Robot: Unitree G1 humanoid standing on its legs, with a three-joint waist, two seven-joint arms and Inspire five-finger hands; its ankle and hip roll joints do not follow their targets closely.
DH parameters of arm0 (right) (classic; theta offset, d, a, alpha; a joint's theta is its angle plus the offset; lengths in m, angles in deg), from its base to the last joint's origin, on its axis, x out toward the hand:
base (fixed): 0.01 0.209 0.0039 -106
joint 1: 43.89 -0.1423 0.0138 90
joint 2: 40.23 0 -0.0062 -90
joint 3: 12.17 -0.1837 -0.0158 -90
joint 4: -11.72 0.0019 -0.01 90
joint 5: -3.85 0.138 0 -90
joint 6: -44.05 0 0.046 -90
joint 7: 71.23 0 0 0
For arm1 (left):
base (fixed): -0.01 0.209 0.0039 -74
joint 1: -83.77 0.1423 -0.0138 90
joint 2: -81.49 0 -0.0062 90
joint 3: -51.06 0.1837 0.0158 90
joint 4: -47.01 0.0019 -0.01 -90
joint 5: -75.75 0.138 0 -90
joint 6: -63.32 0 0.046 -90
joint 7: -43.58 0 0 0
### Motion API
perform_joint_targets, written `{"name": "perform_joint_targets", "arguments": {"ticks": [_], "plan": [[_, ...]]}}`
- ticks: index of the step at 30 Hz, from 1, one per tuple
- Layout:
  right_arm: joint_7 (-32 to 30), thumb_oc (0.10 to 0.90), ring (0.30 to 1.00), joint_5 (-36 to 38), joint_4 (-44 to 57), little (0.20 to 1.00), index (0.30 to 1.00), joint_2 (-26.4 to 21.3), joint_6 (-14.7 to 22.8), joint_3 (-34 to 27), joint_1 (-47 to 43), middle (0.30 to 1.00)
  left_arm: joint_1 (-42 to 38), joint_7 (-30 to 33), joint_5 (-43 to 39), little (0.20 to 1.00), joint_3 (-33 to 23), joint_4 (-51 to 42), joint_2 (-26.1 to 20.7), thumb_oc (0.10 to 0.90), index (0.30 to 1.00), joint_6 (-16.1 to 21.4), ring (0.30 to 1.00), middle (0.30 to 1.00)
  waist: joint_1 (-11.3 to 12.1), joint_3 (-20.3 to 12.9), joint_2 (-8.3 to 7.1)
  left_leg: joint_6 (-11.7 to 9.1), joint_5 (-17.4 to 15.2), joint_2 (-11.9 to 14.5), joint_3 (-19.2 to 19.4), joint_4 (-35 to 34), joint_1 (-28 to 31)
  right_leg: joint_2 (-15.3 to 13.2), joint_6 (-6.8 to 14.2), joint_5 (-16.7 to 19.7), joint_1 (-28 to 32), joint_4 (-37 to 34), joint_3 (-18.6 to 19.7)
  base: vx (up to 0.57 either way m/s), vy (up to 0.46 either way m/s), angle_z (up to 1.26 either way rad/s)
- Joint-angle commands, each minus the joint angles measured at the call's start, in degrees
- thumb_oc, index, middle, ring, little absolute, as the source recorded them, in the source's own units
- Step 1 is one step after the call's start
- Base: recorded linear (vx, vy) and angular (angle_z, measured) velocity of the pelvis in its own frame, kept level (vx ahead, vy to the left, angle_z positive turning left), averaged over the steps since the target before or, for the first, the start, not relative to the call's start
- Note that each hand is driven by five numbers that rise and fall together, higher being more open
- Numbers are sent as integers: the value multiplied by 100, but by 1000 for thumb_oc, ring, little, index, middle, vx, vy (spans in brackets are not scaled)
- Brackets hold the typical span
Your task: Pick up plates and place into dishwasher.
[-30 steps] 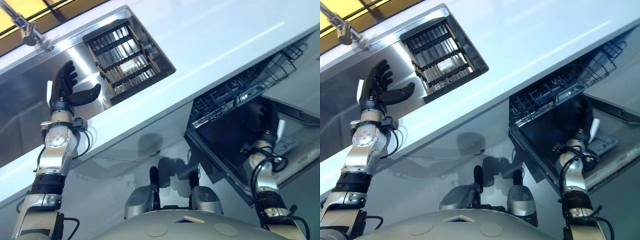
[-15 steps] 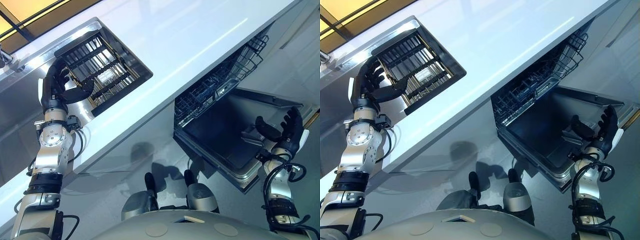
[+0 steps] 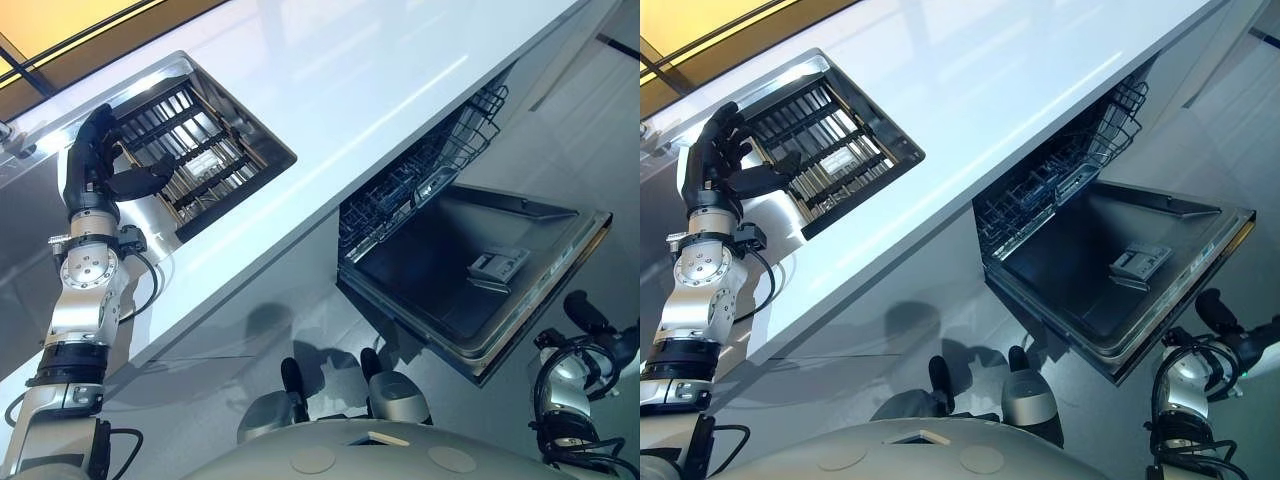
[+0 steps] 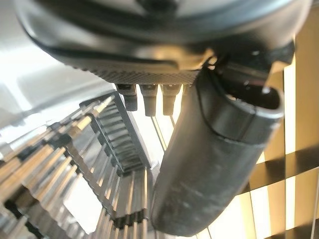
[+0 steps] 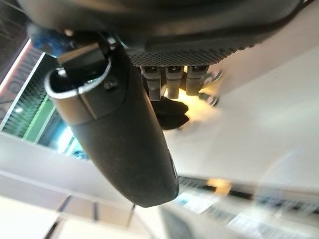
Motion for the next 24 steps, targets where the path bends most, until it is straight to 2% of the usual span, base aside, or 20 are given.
{"name": "perform_joint_targets", "arguments": {"ticks": [1, 2, 3, 4, 5, 8, 11, 13, 17, 21, 24], "plan": [[896, 800, 900, 991, 178, 900, 900, -182, 474, -1, -155, 900, -814, 123, -383, 900, -173, 112, -492, 800, 900, 650, 900, 900, 130, -242, 265, 352, -752, -461, -1, 254, -65, 347, 196, -503, -689, 967, -307, -12, -94, -1], [1384, 800, 900, 1618, 72, 900, 900, -85, 581, 85, -212, 900, -841, -69, -730, 900, -227, 109, -463, 800, 900, 791, 900, 900, 162, -151, 264, 331, -761, -431, -23, 401, -167, 349, 149, -542, -741, 1044, -340, -23, -80, -1], [1548, 800, 900, 1799, 33, 900, 900, -82, 599, 97, -230, 900, -851, -106, -835, 900, -237, 113, -465, 800, 900, 818, 900, 900, 167, -128, 263, 324, -766, -424, -29, 447, -200, 349, 138, -552, -759, 1070, -347, -46, -103, -1], [2214, 800, 900, 2632, -99, 900, 900, -26, 645, 120, -310, 900, -906, -274, -1218, 900, -313, 119, -387, 800, 900, 856, 900, 900, 213, -19, 251, 291, -780, -386, -57, 662, -344, 352, 76, -607, -813, 1172, -396, -53, -86, -2], [2536, 800, 900, 2979, -190, 900, 900, -35, 675, 136, -376, 900, -962, -349, -1548, 900, -354, 162, -343, 800, 900, 869, 900, 900, 238, 66, 243, 266, -793, -365, -84, 833, -465, 346, 33, -639, -852, 1249, -428, -66, -98, -4], [3164, 800, 900, 3780, -433, 900, 900, -105, 592, 131, -554, 900, -1147, -550, -1827, 900, -427, 405, -247, 800, 900, 922, 900, 900, 294, 274, 216, 214, -825, -324, -159, 1189, -756, 336, -63, -705, -945, 1408, -510, -76, -64, 1], [3859, 800, 900, 4808, -766, 900, 900, -144, 464, 75, -797, 900, -1465, -661, -1761, 900, -417, 753, -343, 800, 900, 977, 900, 900, 361, 516, 200, 164, -815, -278, -211, 1406, -1056, 347, -164, -787, -1085, 1571, -624, -101, -62, 8], [4091, 800, 900, 5155, -897, 900, 900, -134, 404, 59, -899, 900, -1610, -668, -1765, 900, -356, 883, -379, 800, 900, 1033, 900, 900, 388, 621, 196, 149, -801, -272, -249, 1480, -1185, 353, -205, -822, -1164, 1656, -665, -82, -48, 10], [3987, 800, 900, 5843, -1089, 900, 900, -155, 382, 67, -1153, 900, -1987, -582, -1724, 900, -168, 1001, -469, 800, 900, 1228, 900, 900, 446, 927, 187, 132, -783, -297, -364, 1776, -1592, 339, -319, -899, -1474, 1968, -726, -122, -21, 13], [3747, 800, 900, 6770, -1188, 900, 900, -199, 419, -22, -1481, 900, -2344, -353, -1621, 900, 73, 749, -525, 800, 900, 1378, 900, 900, 502, 1249, 260, 145, -817, -326, -458, 2156, -2000, 318, -437, -1007, -1897, 2476, -784, -144, 32, 22], [3303, 800, 900, 7310, -1028, 900, 900, -132, 817, -20, -1701, 900, -2515, -155, -1335, 900, 208, 352, -558, 800, 900, 1326, 900, 900, 566, 1422, 327, 184, -855, -396, -511, 2374, -2233, 302, -504, -1113, -2163, 2836, -812, -109, 38, 22]]}}
